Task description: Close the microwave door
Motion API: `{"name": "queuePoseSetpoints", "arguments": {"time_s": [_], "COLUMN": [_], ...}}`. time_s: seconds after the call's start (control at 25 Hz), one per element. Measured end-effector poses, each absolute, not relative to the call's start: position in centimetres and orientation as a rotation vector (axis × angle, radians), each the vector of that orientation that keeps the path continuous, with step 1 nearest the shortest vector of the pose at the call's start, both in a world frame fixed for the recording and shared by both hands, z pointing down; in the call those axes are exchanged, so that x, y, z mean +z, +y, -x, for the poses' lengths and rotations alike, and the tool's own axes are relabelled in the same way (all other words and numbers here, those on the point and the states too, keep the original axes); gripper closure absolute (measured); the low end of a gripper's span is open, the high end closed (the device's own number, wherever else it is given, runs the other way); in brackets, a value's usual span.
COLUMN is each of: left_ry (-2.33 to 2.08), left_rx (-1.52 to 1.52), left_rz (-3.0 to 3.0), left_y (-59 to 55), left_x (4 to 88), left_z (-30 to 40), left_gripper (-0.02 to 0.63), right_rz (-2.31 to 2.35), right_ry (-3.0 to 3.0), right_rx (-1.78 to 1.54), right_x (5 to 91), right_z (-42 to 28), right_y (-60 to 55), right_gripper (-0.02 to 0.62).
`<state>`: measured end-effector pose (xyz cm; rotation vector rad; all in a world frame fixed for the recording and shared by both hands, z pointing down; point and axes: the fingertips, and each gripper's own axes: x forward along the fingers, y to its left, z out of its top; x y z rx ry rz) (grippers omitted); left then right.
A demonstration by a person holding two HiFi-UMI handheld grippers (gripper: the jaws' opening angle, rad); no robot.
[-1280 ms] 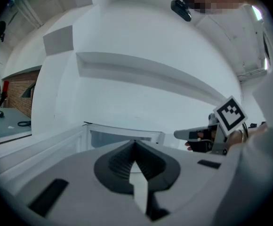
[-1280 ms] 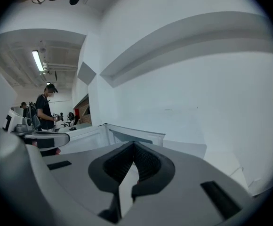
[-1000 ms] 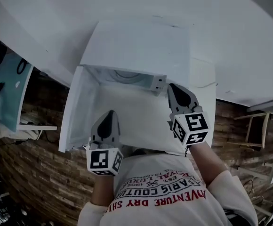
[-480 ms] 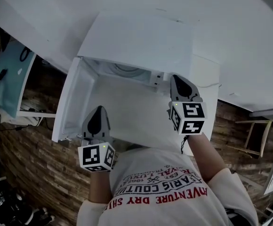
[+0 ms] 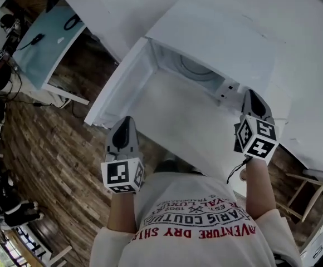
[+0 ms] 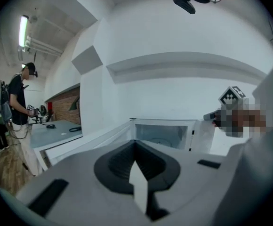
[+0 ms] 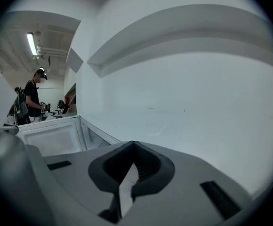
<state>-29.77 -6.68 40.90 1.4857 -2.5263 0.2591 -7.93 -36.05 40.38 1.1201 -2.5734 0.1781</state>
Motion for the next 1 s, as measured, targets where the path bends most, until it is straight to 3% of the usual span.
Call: {"name": "queuePoseSetpoints", "arguments": {"time_s": [0.56,1.0], "left_ry": [-2.734,-2.712], "left_rx": [0.311,0.402], "left_rz": [-0.938,-1.074], "left_y": [7.9,6.0], "left_x": [44.0,44.7], "left_z": [38.2,44.1], "left_gripper": [0.614,0.614], "right_rz": [-1.136,-1.154], "right_ry": [-2.556,-2.558], "right_rx": [0.139,0.149], "right_x": [40.3,40.2], "right_z": [7.8,8.0], "right_y": [-36.1,-36.0], "right_gripper": [0.584,0.584]}}
